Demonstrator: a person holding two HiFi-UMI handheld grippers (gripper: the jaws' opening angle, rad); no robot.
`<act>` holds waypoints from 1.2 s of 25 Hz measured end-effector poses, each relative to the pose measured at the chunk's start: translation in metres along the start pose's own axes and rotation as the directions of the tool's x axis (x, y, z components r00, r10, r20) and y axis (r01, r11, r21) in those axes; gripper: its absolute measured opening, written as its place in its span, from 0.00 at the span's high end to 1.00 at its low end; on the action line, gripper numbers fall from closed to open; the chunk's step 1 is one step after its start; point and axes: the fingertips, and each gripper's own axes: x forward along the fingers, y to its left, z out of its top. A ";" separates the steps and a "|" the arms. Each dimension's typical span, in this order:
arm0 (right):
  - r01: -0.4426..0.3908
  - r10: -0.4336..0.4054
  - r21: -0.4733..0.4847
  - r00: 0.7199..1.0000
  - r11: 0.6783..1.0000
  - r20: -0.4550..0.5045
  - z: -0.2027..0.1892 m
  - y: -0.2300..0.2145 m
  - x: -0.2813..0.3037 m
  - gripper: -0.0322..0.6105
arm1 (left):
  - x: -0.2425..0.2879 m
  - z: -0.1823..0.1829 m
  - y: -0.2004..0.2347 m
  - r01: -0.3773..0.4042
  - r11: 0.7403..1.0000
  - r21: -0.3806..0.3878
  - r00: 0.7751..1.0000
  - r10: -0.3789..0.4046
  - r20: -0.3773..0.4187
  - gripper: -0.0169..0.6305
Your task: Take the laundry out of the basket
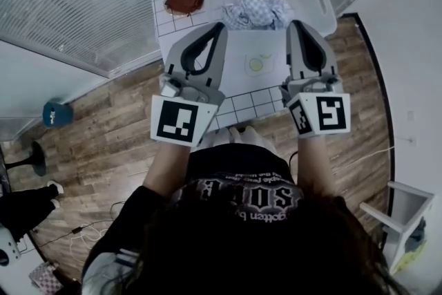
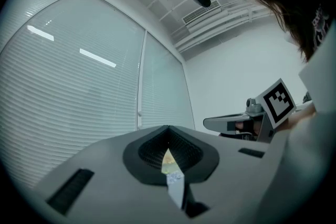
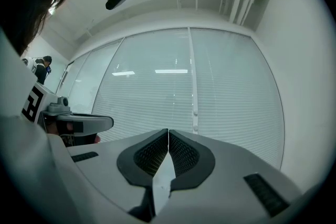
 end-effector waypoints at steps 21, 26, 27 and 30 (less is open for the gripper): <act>0.008 -0.008 -0.050 1.000 0.999 0.002 0.005 0.018 0.035 0.91 | -0.007 -0.006 0.041 0.004 1.000 -0.011 1.000 -0.004 0.009 0.97; -0.010 0.010 -0.036 1.000 0.999 0.002 -0.002 0.007 0.054 0.91 | 0.012 -0.009 0.045 -0.004 1.000 -0.004 1.000 0.004 0.009 0.97; -0.013 0.013 -0.034 1.000 0.999 0.004 -0.002 0.003 0.058 0.91 | 0.017 -0.010 0.045 -0.004 1.000 -0.001 1.000 0.004 0.009 0.97; -0.023 0.023 -0.029 1.000 0.999 0.003 -0.005 -0.007 0.072 0.91 | 0.034 -0.010 0.050 -0.009 1.000 0.002 1.000 0.009 0.009 0.97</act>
